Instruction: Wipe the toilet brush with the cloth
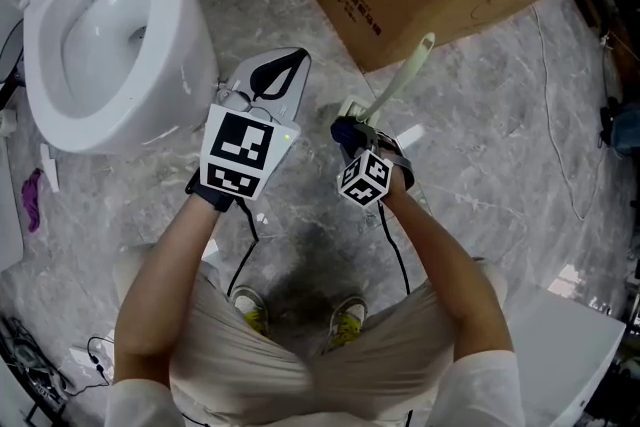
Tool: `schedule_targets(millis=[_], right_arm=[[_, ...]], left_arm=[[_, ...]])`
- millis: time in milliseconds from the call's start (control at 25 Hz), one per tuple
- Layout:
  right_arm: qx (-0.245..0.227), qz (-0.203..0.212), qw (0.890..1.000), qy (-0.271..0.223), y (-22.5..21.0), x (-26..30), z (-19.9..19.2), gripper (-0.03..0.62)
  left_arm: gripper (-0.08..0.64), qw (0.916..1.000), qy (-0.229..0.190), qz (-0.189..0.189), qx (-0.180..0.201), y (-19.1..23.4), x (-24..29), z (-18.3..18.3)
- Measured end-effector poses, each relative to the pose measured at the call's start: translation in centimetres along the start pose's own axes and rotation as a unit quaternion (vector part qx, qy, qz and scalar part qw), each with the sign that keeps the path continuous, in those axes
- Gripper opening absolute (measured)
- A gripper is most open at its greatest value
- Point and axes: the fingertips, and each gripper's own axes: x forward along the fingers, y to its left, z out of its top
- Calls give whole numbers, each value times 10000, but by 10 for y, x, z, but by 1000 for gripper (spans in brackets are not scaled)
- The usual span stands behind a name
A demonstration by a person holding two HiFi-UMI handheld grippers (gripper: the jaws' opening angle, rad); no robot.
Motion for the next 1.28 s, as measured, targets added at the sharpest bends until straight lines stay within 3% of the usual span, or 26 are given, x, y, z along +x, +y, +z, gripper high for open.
schedule_targets(millis=[880,1280], right_arm=[[659,759,9945,284,13,7,-6,156],[737,892,9929,265,18,4,-7,155]], left_arm=[[0,9999,-16,-94,-102,4,-3,-3],[0,9998,-19,-152,-113,1,2,-3]])
